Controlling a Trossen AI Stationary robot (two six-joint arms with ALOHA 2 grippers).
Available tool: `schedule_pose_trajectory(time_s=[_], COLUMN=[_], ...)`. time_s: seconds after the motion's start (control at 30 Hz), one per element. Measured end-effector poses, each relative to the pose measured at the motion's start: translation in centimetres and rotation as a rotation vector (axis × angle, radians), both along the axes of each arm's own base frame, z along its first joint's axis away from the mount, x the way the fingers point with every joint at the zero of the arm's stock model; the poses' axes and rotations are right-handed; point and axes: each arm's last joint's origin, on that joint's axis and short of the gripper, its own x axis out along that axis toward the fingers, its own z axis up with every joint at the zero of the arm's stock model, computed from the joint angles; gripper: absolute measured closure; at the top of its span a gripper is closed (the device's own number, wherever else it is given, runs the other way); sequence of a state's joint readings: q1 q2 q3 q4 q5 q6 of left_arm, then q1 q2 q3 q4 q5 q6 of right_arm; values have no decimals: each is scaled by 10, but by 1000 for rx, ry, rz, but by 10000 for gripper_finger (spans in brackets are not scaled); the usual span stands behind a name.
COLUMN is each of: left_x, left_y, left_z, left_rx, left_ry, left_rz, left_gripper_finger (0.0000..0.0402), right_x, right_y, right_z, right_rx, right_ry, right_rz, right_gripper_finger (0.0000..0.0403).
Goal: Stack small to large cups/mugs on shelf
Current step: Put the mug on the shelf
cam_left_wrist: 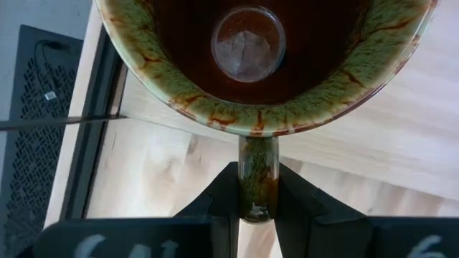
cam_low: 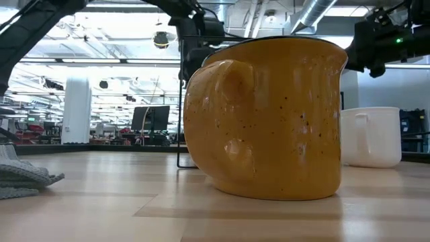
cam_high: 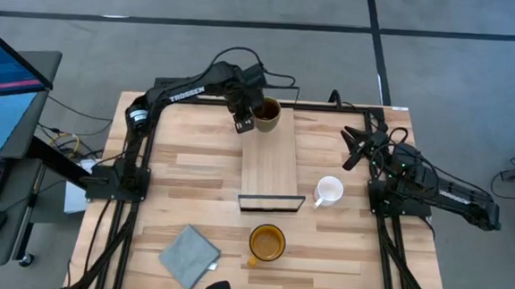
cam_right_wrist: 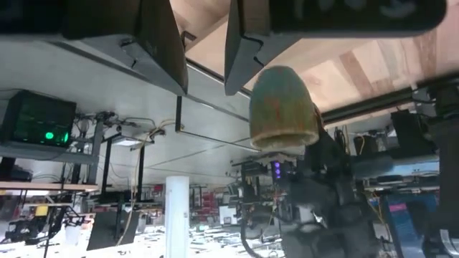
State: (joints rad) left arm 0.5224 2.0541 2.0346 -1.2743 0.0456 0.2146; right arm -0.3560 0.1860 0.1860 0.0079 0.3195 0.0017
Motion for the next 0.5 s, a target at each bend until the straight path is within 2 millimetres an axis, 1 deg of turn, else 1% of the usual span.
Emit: schedule_pose_trajectory(time_s=[0.17,0.33,0.5], left_x=[3,6,8], left_y=[9,13,12], left_z=[-10,-9,-9], left_rx=[45,76,73], left_ry=[33,-8,-30], left_rz=[-27,-106,-191], left_gripper_finger=[359,359,359], right_x=[0,0,0], right_y=[0,0,0], right_z=[0,0,0], right_rx=[0,0,0], right_ry=[0,1,1], right_rz=[0,0,0], right_gripper_finger=[284,284,284])
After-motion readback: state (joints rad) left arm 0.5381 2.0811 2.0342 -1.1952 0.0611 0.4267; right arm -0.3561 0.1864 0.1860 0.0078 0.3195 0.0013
